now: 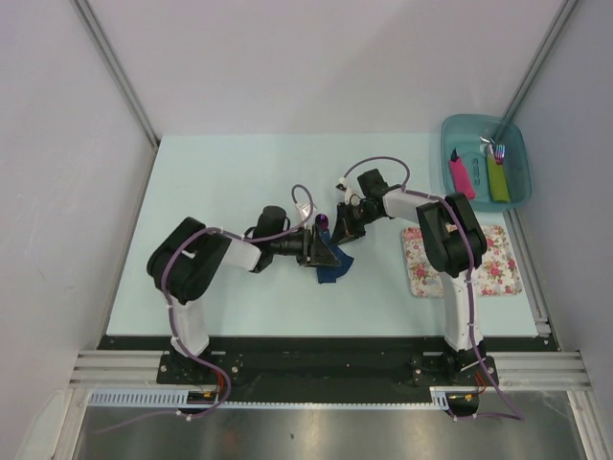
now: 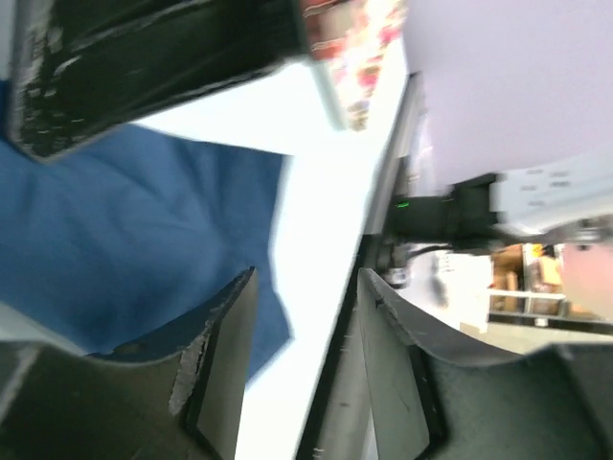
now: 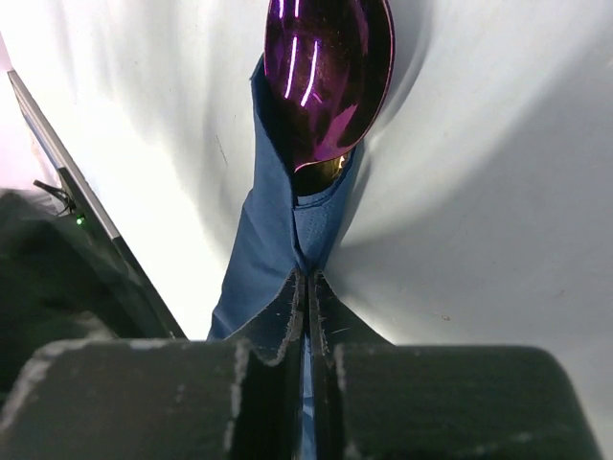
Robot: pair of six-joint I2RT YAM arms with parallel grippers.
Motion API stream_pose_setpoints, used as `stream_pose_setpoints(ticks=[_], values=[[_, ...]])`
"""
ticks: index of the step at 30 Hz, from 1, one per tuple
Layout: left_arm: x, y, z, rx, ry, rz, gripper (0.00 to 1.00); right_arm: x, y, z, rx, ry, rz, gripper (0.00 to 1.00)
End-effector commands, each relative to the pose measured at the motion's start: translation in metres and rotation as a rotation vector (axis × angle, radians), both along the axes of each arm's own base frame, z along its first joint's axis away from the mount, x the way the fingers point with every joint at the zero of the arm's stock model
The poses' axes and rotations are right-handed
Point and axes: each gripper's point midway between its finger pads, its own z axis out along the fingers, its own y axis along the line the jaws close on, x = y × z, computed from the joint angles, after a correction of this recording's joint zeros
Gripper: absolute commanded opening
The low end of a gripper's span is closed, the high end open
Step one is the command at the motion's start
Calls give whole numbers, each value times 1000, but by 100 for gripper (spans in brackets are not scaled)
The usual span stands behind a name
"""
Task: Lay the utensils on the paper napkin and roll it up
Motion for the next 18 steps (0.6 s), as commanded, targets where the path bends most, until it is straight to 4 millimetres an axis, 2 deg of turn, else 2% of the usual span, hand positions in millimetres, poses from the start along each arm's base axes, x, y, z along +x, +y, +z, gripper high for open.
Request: stream_pose_setpoints(ticks=[1,2,4,7,10,14,15,17,18], values=[[6,12,60,-142,-54,23,52,1,-7,-18,-57,-13,13,1],[6,16,63,-142,-47,37,51,1,-8,-19,-58,-13,12,1],[5,23,58,-131,-41,51,47,2,-8,-19,-60,-15,12,1],[1,25,40,-66,-40,49,38,3,-8,-21,-63,-17,12,0],[-4,20,29,-53,-12,37,29,4,-8,-22,-66,-20,10,0],[-8,11,12,-32,4,12,23,4,-9,-25,-76,-18,6,0],[-9,11,-4,-6,40,12,22,5,-10,-25,-80,-17,0,0],[-9,12,-19,15,64,13,20,7,-10,-25,-78,-25,-1,0],[-10,14,-33,38,89,19,18,8,-10,-25,-81,-24,-5,0]])
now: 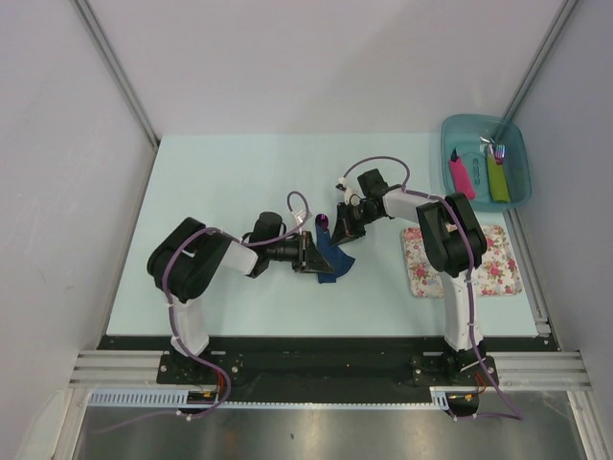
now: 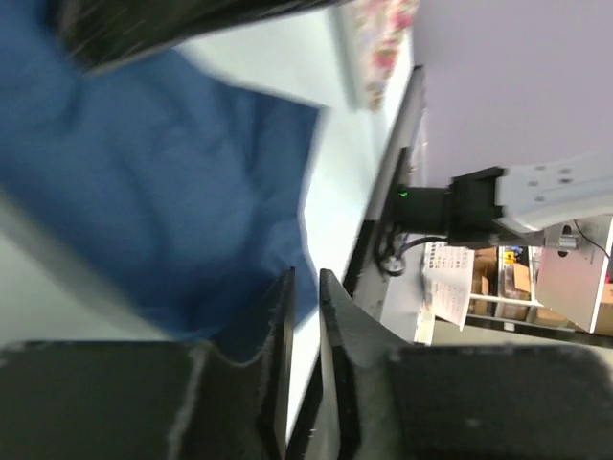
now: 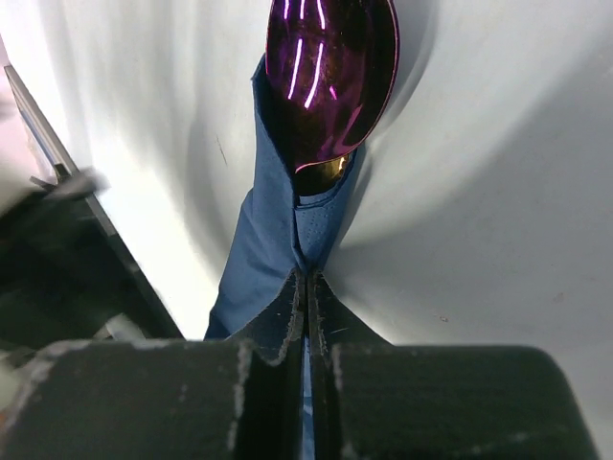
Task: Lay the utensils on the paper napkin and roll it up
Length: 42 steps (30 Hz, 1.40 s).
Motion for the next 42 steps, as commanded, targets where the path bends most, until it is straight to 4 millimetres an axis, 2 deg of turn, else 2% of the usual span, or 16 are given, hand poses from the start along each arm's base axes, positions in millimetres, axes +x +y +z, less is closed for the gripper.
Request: stream_pose_setpoints(ticks=[1,9,10,12,13,15,18,22,30,32,33,35,36,37,41,42], values=[[1,1,-38,60,16,-8,17,8,-9,-23,-80,-15,-18,0],[-1,10,-73,168,41,-7,14,16,-8,-12,-67,-16,-45,2],[0,12,-77,179,47,-1,14,17,-7,-7,-58,-13,-50,12],[-1,14,-81,191,57,7,12,18,-5,2,-38,-13,-55,21],[-1,15,-81,192,54,9,11,19,-4,9,-30,-18,-61,33],[-1,14,-79,187,46,6,11,20,-5,15,-31,-22,-73,43],[1,13,-75,178,33,4,11,25,-8,18,-54,-40,-95,49],[2,11,-72,170,26,0,12,27,-4,7,-102,-60,-87,50],[5,10,-65,155,8,5,12,12,7,-30,-150,-3,-24,45],[7,9,-63,151,-2,6,12,10,6,-32,-151,9,-23,39],[8,9,-62,152,-2,5,12,10,5,-33,-154,8,-23,30],[9,8,-61,150,0,5,12,11,4,-33,-149,11,-25,19],[9,8,-61,151,0,7,12,12,4,-32,-146,11,-27,7],[11,8,-60,151,-5,11,12,13,4,-30,-136,12,-26,1],[18,11,-48,139,-28,27,13,16,8,-11,-57,21,-27,0],[21,11,-38,124,-52,30,14,20,8,-5,-36,8,-30,0]])
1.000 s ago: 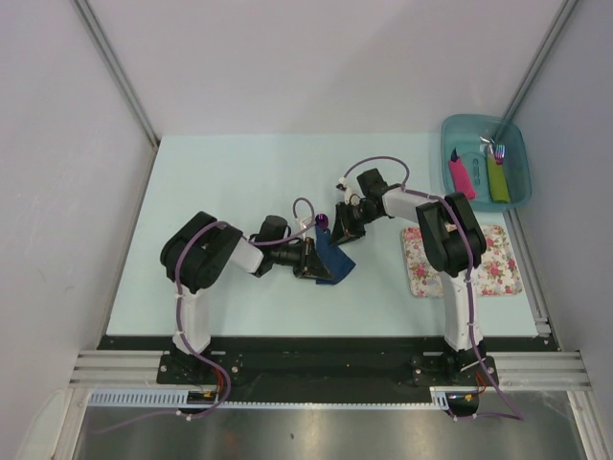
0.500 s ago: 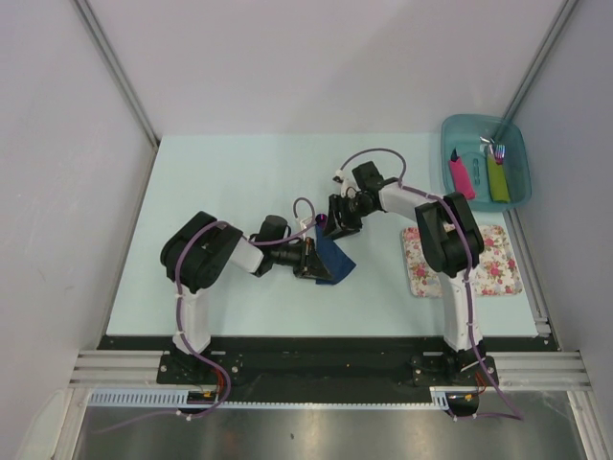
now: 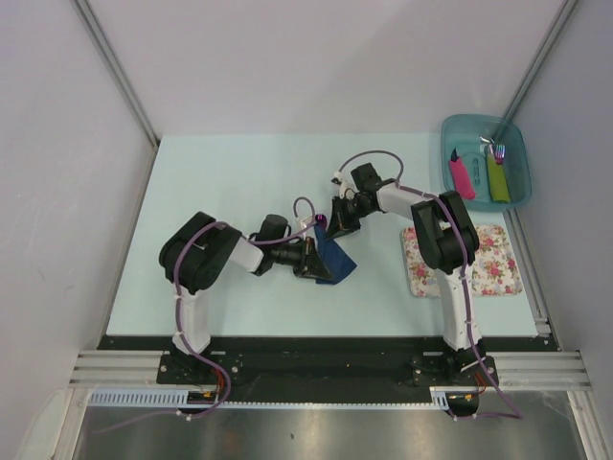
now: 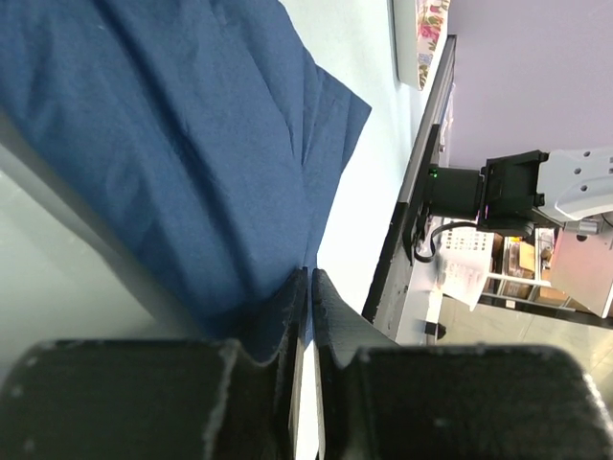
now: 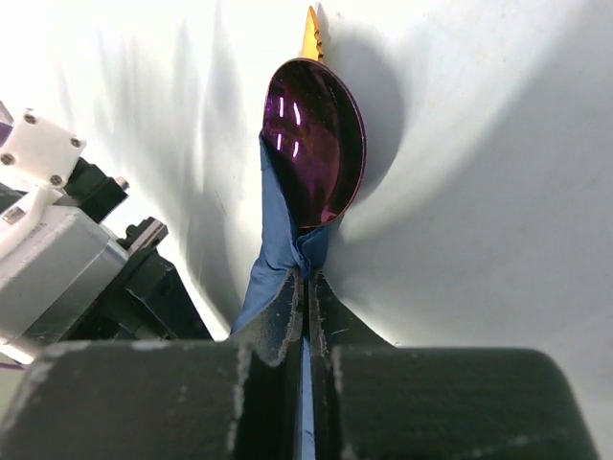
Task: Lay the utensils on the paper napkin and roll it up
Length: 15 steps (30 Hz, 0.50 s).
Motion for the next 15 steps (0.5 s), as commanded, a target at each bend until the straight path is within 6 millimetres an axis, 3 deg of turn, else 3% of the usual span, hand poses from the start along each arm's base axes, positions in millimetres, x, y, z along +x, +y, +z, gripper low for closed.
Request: stream_pose_setpoints(ticks=[1,7,9,10,12,13,15], values=[[29,13,10,47,-119,90,16,1,-3,1,22,6,2,0],[46,40,86,26,-366,112,39,13,7,45,115,-102,5,0],[45,55,95,78,-426,100,46,15,10,57,146,-128,9,0],[51,65,113,82,-486,122,48,14,10,59,151,-133,7,0],[50,79,120,116,-529,122,55,16,12,71,187,-160,4,0],[57,91,135,120,-569,157,57,12,13,71,195,-153,3,0],[63,106,142,142,-601,190,63,15,15,83,227,-192,4,0]])
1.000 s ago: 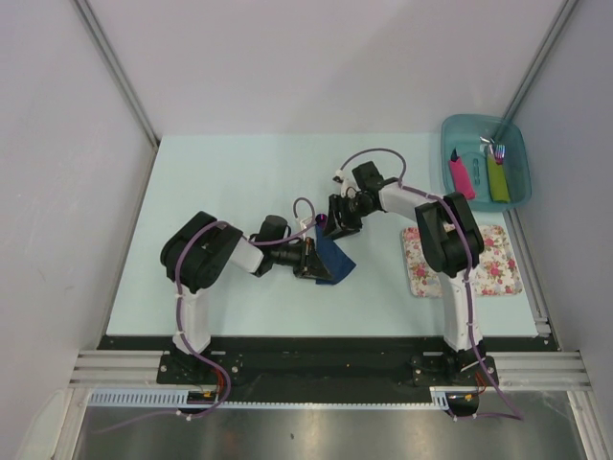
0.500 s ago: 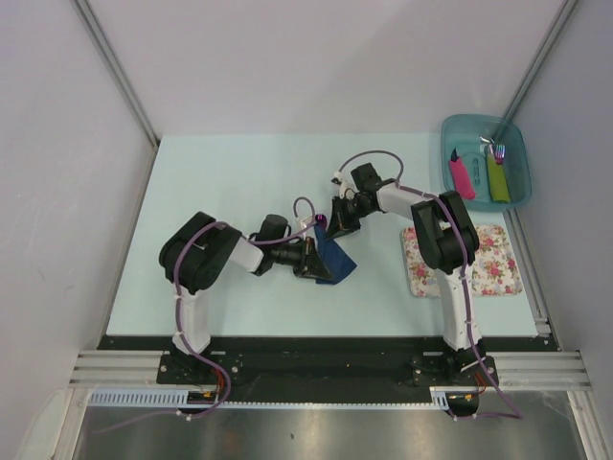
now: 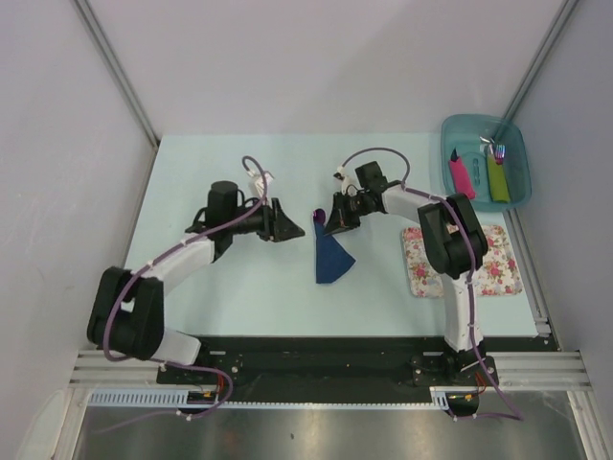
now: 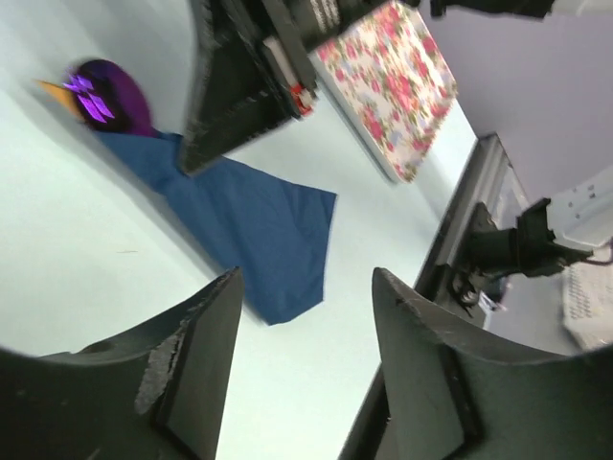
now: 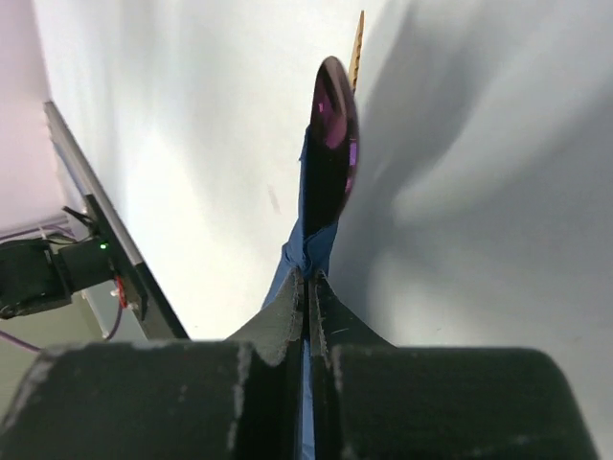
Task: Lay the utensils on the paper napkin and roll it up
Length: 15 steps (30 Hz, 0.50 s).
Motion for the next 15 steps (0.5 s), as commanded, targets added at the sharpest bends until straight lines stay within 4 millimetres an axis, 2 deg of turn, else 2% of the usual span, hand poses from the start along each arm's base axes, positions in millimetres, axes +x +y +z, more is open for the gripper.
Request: stream_pose_setpoints(ticks=[1,4,6,9,11,12,13,14,15], values=[[10,36,21,88,-136,56,64,13,13,63,139,-152,5,0],[10,48,26,102,-161,90,73,11,14,73,162,-172,11,0],[11,52,38,108,-216,100,77,9,15,79,174,-179,21,0],[14,60,53,122,-271,131,80,5,16,102,206,-218,37,0],[13,65,68,130,-333,145,83,3,16,125,230,-272,51,0],[9,66,72,122,-355,143,88,1,17,132,240,-287,59,0],[8,66,82,109,-412,141,99,-3,16,148,257,-315,68,0],[1,67,106,79,-512,145,100,-5,16,156,267,-327,71,0],[-3,68,109,68,-549,147,100,-8,16,165,277,-338,80,0]])
